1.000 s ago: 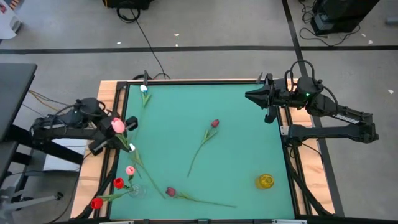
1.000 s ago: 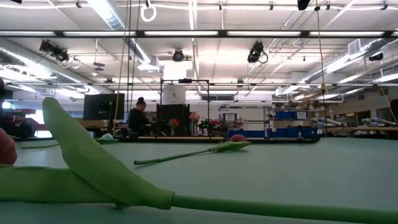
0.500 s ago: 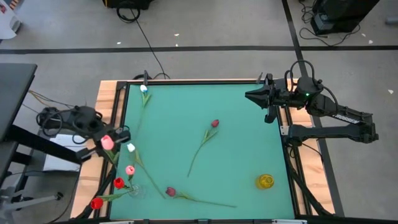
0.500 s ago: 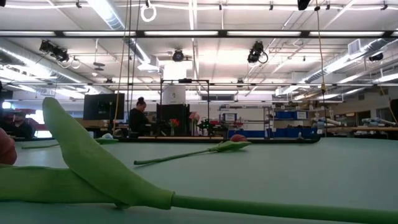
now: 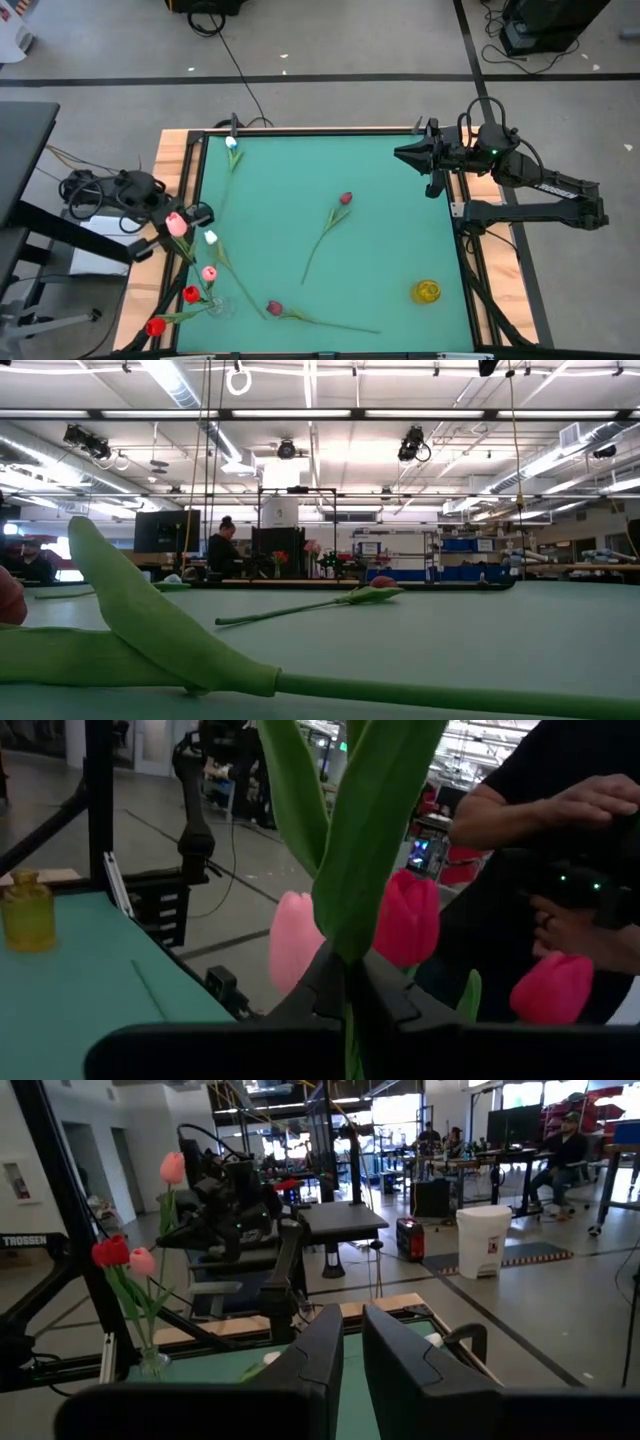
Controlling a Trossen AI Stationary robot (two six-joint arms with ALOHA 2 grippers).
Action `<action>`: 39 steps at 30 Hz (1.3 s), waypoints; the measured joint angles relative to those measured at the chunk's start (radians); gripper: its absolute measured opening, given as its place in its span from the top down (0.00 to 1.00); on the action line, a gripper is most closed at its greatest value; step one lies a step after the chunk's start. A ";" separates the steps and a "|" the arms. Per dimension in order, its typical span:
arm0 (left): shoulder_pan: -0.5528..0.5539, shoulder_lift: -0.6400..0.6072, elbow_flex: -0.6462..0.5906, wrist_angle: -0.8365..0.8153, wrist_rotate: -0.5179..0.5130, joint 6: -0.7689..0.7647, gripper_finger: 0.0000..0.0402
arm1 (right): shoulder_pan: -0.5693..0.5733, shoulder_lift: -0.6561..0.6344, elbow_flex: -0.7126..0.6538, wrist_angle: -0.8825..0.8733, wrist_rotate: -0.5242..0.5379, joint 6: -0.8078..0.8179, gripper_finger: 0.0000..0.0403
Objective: Sort flowers into vase by color
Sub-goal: Put the pink tulip into the white transparent vase
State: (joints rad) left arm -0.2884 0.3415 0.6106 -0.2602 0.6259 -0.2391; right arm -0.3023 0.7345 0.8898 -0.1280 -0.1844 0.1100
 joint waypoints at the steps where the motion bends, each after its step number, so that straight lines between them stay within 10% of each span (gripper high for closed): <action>1: -0.005 0.000 0.000 -0.006 0.000 0.005 0.98 | 0.000 0.000 0.000 0.000 0.000 0.000 0.87; 18: -0.098 0.012 -0.059 -0.009 -0.026 0.082 0.98 | 0.000 0.000 0.000 0.000 0.000 0.000 0.87; 39: -0.283 0.080 -0.172 0.114 -0.057 0.017 0.63 | 0.000 0.000 0.000 0.000 0.000 0.000 0.87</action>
State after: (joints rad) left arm -0.5718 0.4217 0.4381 -0.1466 0.5693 -0.2221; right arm -0.3023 0.7345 0.8898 -0.1278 -0.1845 0.1097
